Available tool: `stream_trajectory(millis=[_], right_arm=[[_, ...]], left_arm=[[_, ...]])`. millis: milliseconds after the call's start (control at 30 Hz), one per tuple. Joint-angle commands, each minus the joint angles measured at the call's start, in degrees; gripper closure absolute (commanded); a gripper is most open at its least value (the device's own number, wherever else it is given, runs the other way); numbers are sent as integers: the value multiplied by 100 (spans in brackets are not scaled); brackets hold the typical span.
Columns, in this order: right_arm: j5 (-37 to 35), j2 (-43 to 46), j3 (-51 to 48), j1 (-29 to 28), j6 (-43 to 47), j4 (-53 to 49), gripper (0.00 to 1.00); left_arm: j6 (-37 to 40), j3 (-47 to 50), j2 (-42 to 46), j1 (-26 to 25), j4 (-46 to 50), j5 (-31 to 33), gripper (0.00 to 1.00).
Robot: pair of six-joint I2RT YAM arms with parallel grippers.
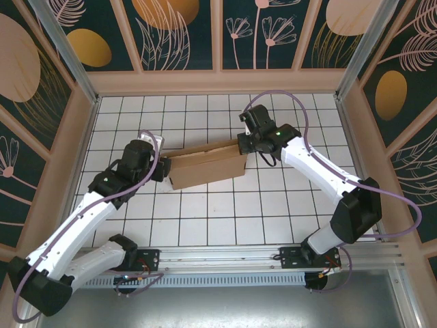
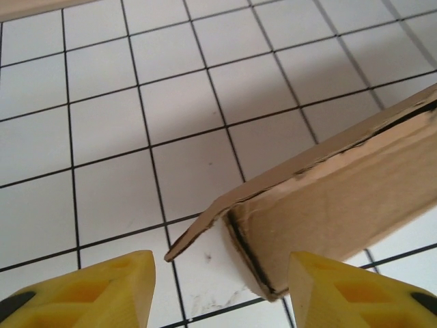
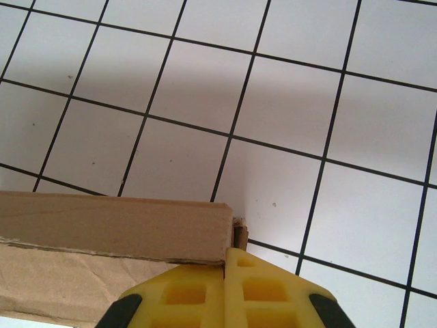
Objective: Fold the paper box
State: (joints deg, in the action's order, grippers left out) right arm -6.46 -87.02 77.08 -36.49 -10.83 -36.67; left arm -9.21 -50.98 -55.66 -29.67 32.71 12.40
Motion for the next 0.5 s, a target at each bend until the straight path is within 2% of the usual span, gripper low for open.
stream_trajectory(millis=[0, 133, 467], right_arm=[[-92, 88, -145, -21, 98, -123, 100], [-84, 132, -192, -7, 139, -123, 100], [34, 167, -270, 9, 87, -80, 100]], left_arm=[[202, 121, -261, 53, -334, 421, 48], [188, 97, -513, 135, -634, 236, 55], [-221, 78, -549, 137, -922, -714, 94]])
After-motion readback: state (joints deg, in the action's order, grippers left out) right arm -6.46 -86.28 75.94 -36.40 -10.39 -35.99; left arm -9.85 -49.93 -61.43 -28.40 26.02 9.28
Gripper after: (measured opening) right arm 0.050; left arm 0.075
